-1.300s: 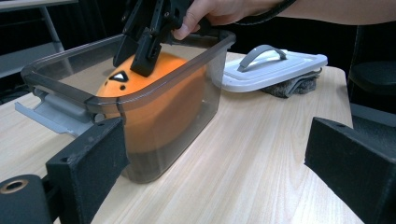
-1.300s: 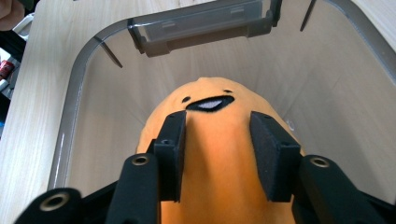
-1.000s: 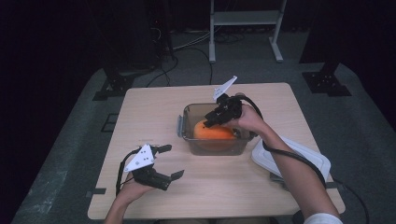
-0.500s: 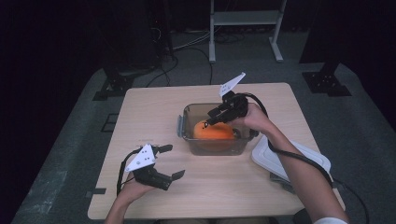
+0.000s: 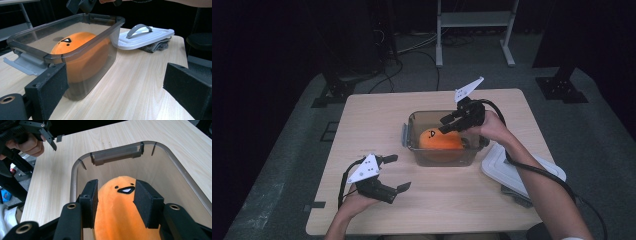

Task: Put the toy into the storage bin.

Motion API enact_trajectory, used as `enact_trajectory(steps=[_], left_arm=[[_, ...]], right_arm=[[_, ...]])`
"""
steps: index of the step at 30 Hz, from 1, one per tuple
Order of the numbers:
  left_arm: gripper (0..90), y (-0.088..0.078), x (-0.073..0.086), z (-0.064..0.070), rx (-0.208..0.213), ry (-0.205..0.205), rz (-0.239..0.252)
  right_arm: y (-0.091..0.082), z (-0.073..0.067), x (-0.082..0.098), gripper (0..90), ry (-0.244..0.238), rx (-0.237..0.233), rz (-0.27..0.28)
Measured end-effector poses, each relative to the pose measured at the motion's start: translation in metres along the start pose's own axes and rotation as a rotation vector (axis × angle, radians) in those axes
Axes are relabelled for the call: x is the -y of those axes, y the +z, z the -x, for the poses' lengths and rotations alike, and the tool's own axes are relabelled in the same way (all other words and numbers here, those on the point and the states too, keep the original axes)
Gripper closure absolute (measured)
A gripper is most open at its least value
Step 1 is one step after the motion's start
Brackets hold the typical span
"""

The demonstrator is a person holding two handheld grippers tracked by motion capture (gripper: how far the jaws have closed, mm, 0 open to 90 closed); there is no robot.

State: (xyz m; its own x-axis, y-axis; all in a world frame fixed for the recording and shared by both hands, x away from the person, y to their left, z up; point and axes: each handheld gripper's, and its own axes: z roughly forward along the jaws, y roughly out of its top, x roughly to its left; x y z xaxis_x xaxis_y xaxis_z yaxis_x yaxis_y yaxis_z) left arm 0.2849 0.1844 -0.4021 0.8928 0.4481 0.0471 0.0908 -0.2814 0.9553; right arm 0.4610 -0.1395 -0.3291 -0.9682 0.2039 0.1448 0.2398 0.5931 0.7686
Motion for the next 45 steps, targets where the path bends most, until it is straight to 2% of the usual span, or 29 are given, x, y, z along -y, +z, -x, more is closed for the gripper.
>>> enact_trajectory(steps=[12, 26, 41, 45], left_arm=[[4.8, 0.001, 0.002, 0.000, 0.002, 0.001, -0.008], [4.8, 0.002, 0.002, 0.001, 0.004, -0.001, -0.012], [4.8, 0.003, 0.003, 0.001, 0.002, 0.001, -0.017], [4.7, 0.004, 0.003, 0.002, 0.000, 0.002, -0.016]], right_arm=[[-0.023, -0.008, 0.009, 50.4, 0.004, 0.022, 0.027], [-0.058, -0.016, 0.027, 46.8, 0.040, 0.056, 0.073], [-0.103, -0.028, 0.063, 42.1, 0.080, 0.111, 0.137], [-0.110, -0.032, 0.074, 41.6, 0.095, 0.123, 0.138]])
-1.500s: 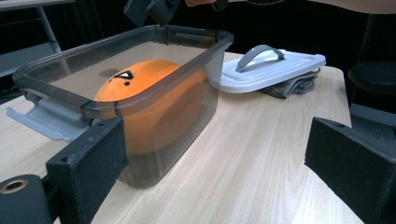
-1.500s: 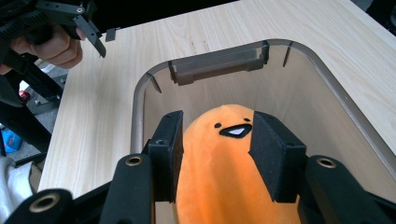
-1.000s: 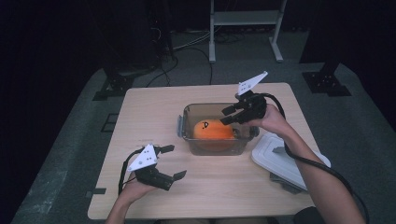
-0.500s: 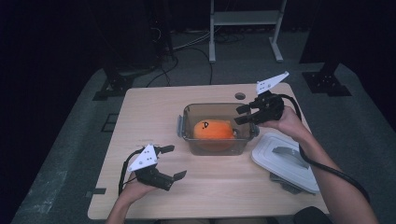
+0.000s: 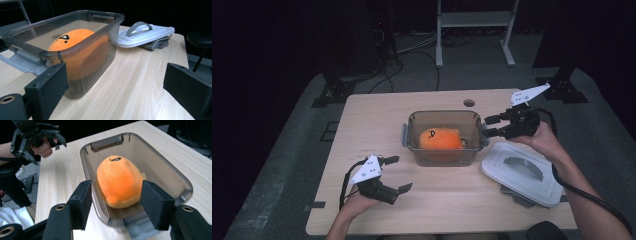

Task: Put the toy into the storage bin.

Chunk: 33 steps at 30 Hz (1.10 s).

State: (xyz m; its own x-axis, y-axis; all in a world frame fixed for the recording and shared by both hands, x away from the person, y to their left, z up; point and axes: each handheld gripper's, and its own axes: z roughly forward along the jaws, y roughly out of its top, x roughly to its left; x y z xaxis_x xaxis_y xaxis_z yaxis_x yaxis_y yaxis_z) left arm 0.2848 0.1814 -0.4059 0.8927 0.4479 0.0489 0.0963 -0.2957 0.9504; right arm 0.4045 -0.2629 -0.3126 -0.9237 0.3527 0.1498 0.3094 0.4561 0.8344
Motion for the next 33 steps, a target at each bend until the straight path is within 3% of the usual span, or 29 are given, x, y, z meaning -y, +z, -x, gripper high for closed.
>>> enact_trajectory(steps=[15, 33], left_arm=[[4.7, 0.001, 0.000, 0.000, -0.004, 0.002, -0.005], [4.5, 0.002, 0.000, 0.002, -0.001, -0.002, -0.005]], right_arm=[[-0.025, -0.005, 0.029, 40.3, 0.029, 0.035, 0.017], [-0.047, -0.006, 0.086, 37.3, 0.107, 0.090, 0.040]])
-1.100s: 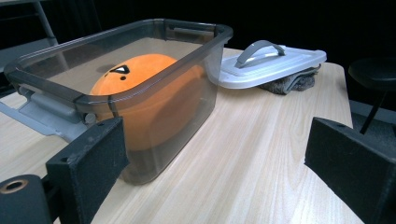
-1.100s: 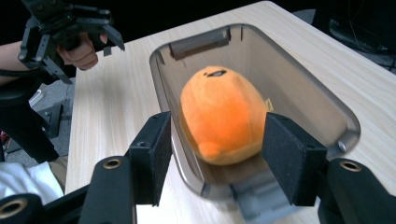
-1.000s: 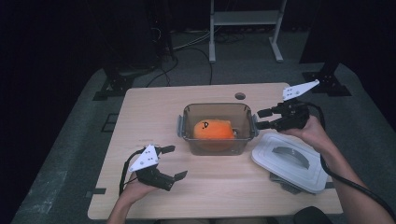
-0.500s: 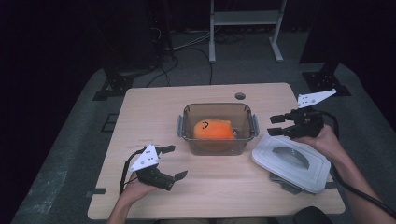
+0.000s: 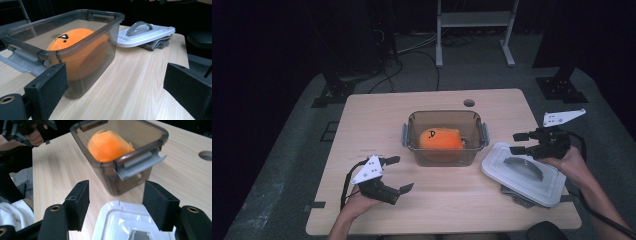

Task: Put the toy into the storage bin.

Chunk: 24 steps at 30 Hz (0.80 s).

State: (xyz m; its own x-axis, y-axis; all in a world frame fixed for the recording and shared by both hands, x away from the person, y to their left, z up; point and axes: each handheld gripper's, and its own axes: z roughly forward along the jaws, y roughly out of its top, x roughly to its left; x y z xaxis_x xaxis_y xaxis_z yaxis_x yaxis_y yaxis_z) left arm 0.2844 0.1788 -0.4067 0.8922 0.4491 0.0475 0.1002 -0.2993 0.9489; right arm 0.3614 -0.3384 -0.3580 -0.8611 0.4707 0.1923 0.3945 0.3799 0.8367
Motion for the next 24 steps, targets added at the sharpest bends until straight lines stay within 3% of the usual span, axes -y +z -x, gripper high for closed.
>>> enact_trajectory(steps=[13, 24], left_arm=[[4.5, -0.002, 0.001, 0.000, -0.007, -0.007, 0.005], [4.5, -0.002, 0.001, 0.001, -0.008, -0.007, 0.005]], right_arm=[[-0.006, 0.006, 0.041, 34.2, 0.046, 0.053, 0.028], [-0.007, 0.011, 0.065, 33.4, 0.072, 0.087, 0.013]])
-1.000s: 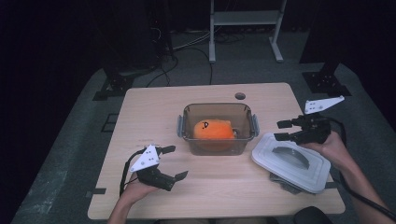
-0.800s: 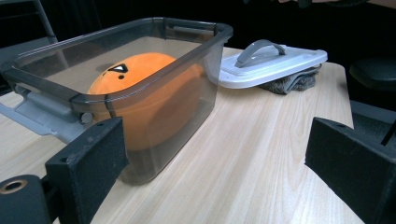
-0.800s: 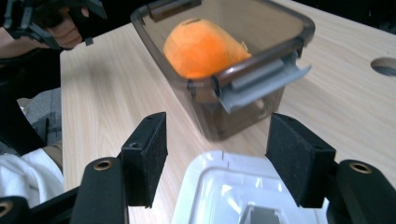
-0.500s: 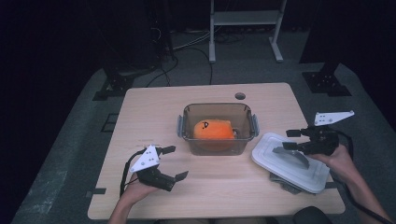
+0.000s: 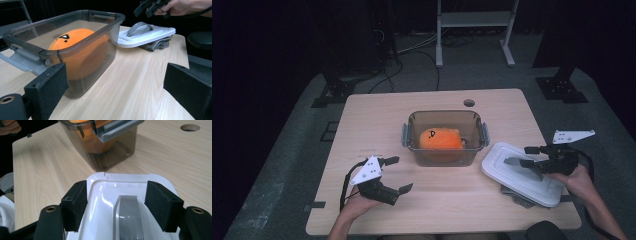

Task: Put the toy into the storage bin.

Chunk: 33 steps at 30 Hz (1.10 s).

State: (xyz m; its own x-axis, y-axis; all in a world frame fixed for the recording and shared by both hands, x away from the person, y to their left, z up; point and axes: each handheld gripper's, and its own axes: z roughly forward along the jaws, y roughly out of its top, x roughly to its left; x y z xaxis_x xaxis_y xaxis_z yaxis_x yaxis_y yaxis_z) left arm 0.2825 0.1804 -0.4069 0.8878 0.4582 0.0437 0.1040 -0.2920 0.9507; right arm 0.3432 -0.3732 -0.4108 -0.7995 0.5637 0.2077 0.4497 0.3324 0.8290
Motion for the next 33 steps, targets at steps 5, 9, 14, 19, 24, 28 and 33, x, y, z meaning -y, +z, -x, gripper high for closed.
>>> enact_trajectory(steps=[5, 9, 14, 19, 24, 28, 33], left_arm=[[4.5, -0.001, 0.000, -0.001, -0.003, 0.000, -0.001], [4.5, 0.000, 0.000, 0.000, -0.003, 0.001, -0.001], [4.5, 0.000, 0.000, 0.000, -0.002, 0.001, -0.002], [4.5, 0.000, 0.000, 0.000, -0.003, 0.002, -0.001], [4.5, -0.001, 0.000, 0.000, -0.004, 0.001, -0.002], [4.5, -0.001, 0.000, 0.000, -0.004, 0.003, 0.000], [4.5, 0.000, 0.000, 0.000, -0.003, 0.005, -0.001]], right_arm=[[0.002, 0.002, 0.008, 33.4, 0.007, 0.013, 0.004], [0.005, 0.005, 0.015, 33.4, 0.022, 0.018, -0.001], [0.007, 0.006, 0.022, 34.1, 0.029, 0.029, -0.002], [0.010, 0.007, 0.027, 35.0, 0.032, 0.039, -0.015], [0.013, 0.008, 0.031, 39.0, 0.036, 0.048, -0.021], [0.012, 0.008, 0.031, 44.2, 0.028, 0.059, -0.028], [0.013, 0.007, 0.032, 50.2, 0.018, 0.065, -0.033]])
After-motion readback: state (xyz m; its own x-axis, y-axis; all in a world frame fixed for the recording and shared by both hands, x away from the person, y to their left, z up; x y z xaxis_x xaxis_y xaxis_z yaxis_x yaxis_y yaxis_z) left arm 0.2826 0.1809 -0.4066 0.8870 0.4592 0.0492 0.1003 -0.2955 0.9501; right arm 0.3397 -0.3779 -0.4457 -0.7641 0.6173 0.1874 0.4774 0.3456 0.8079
